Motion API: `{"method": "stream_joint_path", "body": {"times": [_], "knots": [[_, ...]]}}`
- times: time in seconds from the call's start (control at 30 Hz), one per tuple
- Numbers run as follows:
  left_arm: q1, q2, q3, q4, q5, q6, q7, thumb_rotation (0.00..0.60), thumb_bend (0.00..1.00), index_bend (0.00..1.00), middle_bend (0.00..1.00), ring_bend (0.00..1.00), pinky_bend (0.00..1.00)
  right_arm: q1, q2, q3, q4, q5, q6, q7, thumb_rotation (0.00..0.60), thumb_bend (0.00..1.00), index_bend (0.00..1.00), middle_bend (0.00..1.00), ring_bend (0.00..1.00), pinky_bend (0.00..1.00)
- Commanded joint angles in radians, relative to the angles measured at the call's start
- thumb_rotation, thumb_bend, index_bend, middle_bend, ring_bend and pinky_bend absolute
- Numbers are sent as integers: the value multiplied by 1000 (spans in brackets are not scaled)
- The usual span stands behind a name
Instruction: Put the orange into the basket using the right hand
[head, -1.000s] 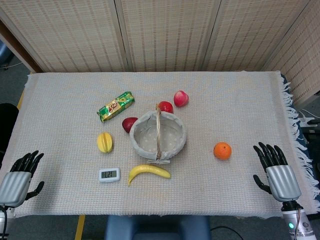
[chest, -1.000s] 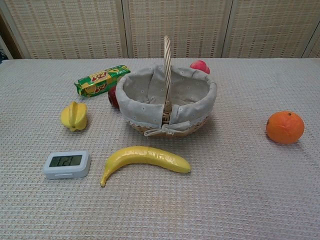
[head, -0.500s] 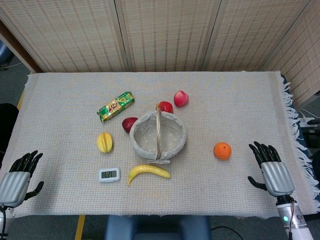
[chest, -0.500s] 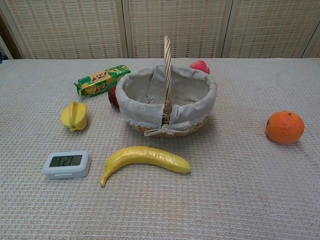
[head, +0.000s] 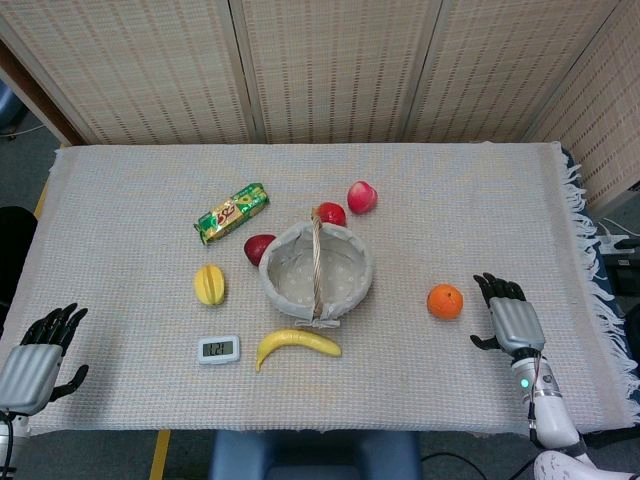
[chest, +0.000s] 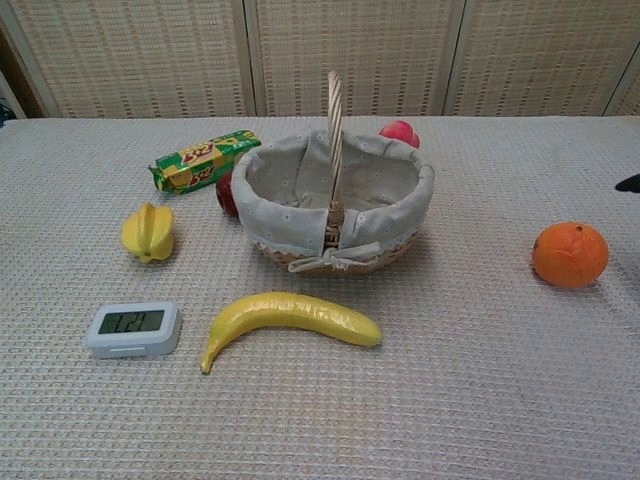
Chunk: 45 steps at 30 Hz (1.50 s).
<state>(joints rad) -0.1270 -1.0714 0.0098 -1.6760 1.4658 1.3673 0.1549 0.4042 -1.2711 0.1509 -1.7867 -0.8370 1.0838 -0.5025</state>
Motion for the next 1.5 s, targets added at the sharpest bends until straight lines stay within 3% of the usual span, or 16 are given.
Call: {"method": "stream_joint_path", "body": {"times": [0.03, 0.33, 0.47, 0.53, 0.67, 0.8, 0.9, 1.17, 1.5], "knots": [[-1, 1, 0, 0, 0, -3, -3, 600, 336, 0, 0, 0, 111, 66, -89, 16, 63, 66, -14, -73, 600, 118, 0, 0, 0, 0], [-4, 6, 0, -2, -5, -14, -22, 600, 336, 0, 0, 0, 111, 132, -210, 12, 139, 122, 20, -147, 600, 122, 0, 0, 0, 8], [-5, 8, 0, -2, -8, -17, -28, 600, 336, 0, 0, 0, 111, 135, -238, 4, 158, 106, 51, -148, 600, 243, 21, 20, 17, 129], [-6, 9, 0, -3, -10, -20, -32, 600, 336, 0, 0, 0, 111, 132, -245, -4, 163, 95, 70, -153, 600, 302, 98, 84, 77, 210], [-6, 10, 0, -4, -8, -19, -37, 600, 335, 0, 0, 0, 111, 129, -247, -10, 172, 80, 99, -161, 600, 401, 446, 336, 372, 510], [-6, 9, 1, -5, -2, -15, -36, 600, 333, 0, 0, 0, 111, 128, -241, -12, 173, 82, 105, -165, 600, 438, 638, 455, 514, 670], [-6, 8, 1, -5, -1, -14, -35, 600, 329, 0, 0, 0, 111, 123, -240, -6, 170, 62, 111, -138, 600, 452, 716, 510, 573, 733], [-6, 7, 1, -5, -4, -16, -34, 600, 331, 0, 0, 0, 110, 115, -210, 30, 110, -24, 146, -57, 600, 460, 757, 539, 588, 745], [-8, 6, 1, -5, -5, -17, -30, 600, 334, 0, 0, 0, 111, 140, -212, 131, 4, -127, 220, 25, 600, 460, 765, 546, 588, 745]]}}
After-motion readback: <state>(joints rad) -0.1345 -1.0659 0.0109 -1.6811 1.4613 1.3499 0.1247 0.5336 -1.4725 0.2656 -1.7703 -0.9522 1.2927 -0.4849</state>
